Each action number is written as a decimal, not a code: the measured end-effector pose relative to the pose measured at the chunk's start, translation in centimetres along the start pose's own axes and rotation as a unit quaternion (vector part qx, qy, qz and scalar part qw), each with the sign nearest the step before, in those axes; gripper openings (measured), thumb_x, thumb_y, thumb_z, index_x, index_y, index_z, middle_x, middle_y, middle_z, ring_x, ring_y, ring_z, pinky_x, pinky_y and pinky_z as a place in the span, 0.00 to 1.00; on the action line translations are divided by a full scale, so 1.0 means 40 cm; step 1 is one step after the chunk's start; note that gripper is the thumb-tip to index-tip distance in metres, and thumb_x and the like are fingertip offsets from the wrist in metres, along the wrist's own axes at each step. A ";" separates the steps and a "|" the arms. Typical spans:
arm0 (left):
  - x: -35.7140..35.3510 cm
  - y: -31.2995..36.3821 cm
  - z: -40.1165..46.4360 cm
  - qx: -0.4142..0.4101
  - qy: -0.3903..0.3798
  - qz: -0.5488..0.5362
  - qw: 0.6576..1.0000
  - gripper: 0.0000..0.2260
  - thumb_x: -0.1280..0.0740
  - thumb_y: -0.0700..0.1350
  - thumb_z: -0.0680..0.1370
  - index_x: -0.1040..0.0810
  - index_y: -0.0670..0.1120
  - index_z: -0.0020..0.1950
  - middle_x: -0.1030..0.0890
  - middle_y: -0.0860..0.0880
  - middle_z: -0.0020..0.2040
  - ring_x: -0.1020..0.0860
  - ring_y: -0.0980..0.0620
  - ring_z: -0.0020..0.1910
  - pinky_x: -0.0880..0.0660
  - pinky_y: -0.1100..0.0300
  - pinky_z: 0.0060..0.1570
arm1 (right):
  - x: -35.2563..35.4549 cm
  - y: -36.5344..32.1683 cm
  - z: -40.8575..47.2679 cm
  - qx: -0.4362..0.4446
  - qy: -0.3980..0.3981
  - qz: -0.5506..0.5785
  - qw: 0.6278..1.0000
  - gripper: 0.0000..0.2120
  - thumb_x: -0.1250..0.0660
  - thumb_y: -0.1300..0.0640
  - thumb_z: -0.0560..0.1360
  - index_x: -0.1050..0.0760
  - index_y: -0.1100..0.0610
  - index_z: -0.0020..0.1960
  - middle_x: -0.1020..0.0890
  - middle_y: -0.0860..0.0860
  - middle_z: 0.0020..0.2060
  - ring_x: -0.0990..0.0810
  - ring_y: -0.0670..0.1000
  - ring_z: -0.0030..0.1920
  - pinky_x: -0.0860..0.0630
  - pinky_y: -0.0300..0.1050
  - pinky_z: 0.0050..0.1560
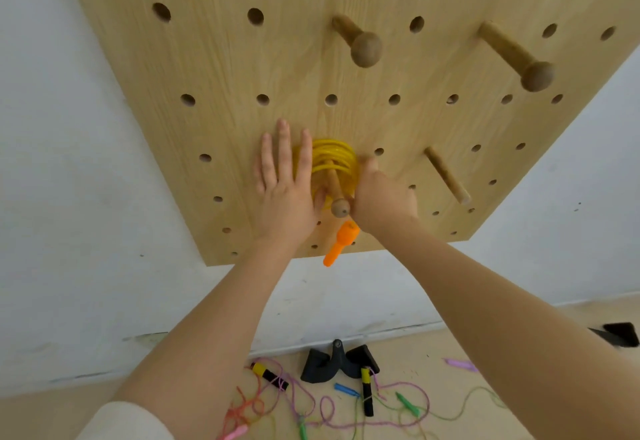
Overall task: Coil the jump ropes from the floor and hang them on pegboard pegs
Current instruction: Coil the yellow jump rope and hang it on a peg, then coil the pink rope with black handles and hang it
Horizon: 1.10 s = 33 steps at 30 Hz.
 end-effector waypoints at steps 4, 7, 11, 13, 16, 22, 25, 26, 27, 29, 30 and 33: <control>0.043 0.012 -0.051 0.009 -0.052 -0.101 0.993 0.42 0.34 0.42 0.69 0.55 0.47 0.77 0.53 0.41 0.77 0.50 0.36 0.75 0.46 0.40 0.69 | 0.000 0.045 -0.062 0.005 -0.015 0.100 0.995 0.38 0.40 0.42 0.76 0.54 0.58 0.75 0.22 0.52 0.44 0.21 0.57 0.44 0.33 0.45 0.31; 0.048 0.040 -0.112 0.009 -0.051 -0.097 0.994 0.41 0.34 0.41 0.69 0.55 0.47 0.76 0.52 0.39 0.77 0.46 0.34 0.73 0.42 0.38 0.67 | -0.003 0.107 -0.104 0.071 -0.001 0.121 0.990 0.29 0.42 0.47 0.78 0.48 0.55 0.73 0.19 0.53 0.45 0.20 0.57 0.45 0.23 0.51 0.40; 0.015 0.091 -0.233 0.142 -0.008 -0.125 0.982 0.39 0.33 0.38 0.70 0.52 0.39 0.76 0.49 0.36 0.76 0.46 0.34 0.73 0.42 0.40 0.67 | -0.040 0.213 -0.169 0.186 -0.126 0.127 0.966 0.12 0.42 0.55 0.79 0.29 0.56 0.61 0.19 0.53 0.46 0.24 0.52 0.41 0.24 0.48 0.45; -0.040 0.119 -0.317 0.279 -0.058 -0.133 0.949 0.37 0.34 0.39 0.74 0.52 0.39 0.76 0.52 0.39 0.76 0.49 0.38 0.74 0.44 0.43 0.68 | -0.089 0.278 -0.204 0.212 -0.185 0.099 0.954 0.10 0.43 0.56 0.79 0.25 0.56 0.54 0.18 0.53 0.45 0.23 0.53 0.40 0.23 0.48 0.46; -0.167 0.171 -0.466 0.369 -0.219 -0.115 0.896 0.30 0.37 0.43 0.77 0.47 0.42 0.75 0.51 0.42 0.76 0.50 0.41 0.74 0.45 0.47 0.69 | -0.193 0.382 -0.242 0.199 -0.262 0.102 0.939 0.10 0.44 0.57 0.78 0.24 0.56 0.51 0.19 0.55 0.46 0.21 0.56 0.44 0.22 0.51 0.47; -0.416 0.244 -0.693 0.400 -0.354 -0.164 0.829 0.15 0.42 0.40 0.79 0.28 0.41 0.65 0.26 0.42 0.64 0.27 0.46 0.57 0.31 0.60 0.49 | -0.532 0.578 -0.296 0.138 -0.349 0.080 0.924 0.12 0.45 0.55 0.79 0.29 0.56 0.60 0.22 0.55 0.53 0.23 0.57 0.49 0.25 0.49 0.49; -0.557 0.242 -0.819 0.413 -0.407 -0.179 0.795 0.15 0.41 0.42 0.79 0.28 0.43 0.65 0.25 0.46 0.63 0.27 0.49 0.58 0.34 0.64 0.47 | -0.747 0.665 -0.344 0.100 -0.393 0.055 0.912 0.14 0.45 0.57 0.79 0.31 0.58 0.63 0.23 0.57 0.56 0.24 0.58 0.54 0.29 0.46 0.50; -0.613 0.236 -0.863 0.406 -0.423 -0.178 0.790 0.15 0.41 0.42 0.79 0.28 0.43 0.65 0.25 0.46 0.64 0.27 0.48 0.61 0.34 0.62 0.51 | -0.827 0.695 -0.359 0.085 -0.408 0.047 0.908 0.14 0.45 0.58 0.79 0.31 0.59 0.63 0.23 0.57 0.57 0.24 0.58 0.55 0.29 0.46 0.51; -0.672 0.225 -0.907 0.403 -0.437 -0.174 0.785 0.15 0.40 0.41 0.79 0.28 0.43 0.66 0.25 0.45 0.64 0.28 0.47 0.62 0.35 0.62 0.53 | -0.910 0.727 -0.373 0.071 -0.419 0.043 0.904 0.14 0.45 0.58 0.79 0.30 0.60 0.63 0.23 0.58 0.57 0.24 0.59 0.56 0.28 0.47 0.53; -0.794 0.197 -0.993 0.402 -0.452 -0.172 0.777 0.15 0.41 0.42 0.79 0.29 0.43 0.66 0.25 0.45 0.63 0.28 0.46 0.61 0.34 0.61 0.53 | -1.082 0.792 -0.405 0.037 -0.431 0.036 0.901 0.15 0.44 0.58 0.79 0.31 0.60 0.64 0.24 0.58 0.59 0.25 0.57 0.57 0.28 0.47 0.54; -0.857 0.181 -1.037 0.404 -0.452 -0.174 0.776 0.15 0.41 0.42 0.80 0.29 0.43 0.66 0.25 0.45 0.63 0.27 0.47 0.60 0.33 0.60 0.54 | -1.168 0.823 -0.419 0.019 -0.433 0.035 0.900 0.16 0.44 0.58 0.79 0.33 0.60 0.66 0.26 0.58 0.60 0.26 0.57 0.58 0.29 0.46 0.55; -1.041 0.126 -1.168 0.417 -0.452 -0.171 0.770 0.16 0.41 0.42 0.80 0.32 0.43 0.68 0.25 0.47 0.60 0.28 0.51 0.54 0.33 0.61 0.51 | -1.408 0.887 -0.453 -0.022 -0.437 0.042 0.898 0.19 0.46 0.57 0.80 0.37 0.59 0.70 0.32 0.58 0.66 0.30 0.58 0.62 0.31 0.49 0.62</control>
Point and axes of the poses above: each hand's wrist, its own z-axis towards the middle knuckle, its own x-axis out of the back of the hand, y = z × x, the point moved 3 cm from there along z, towards the middle knuckle
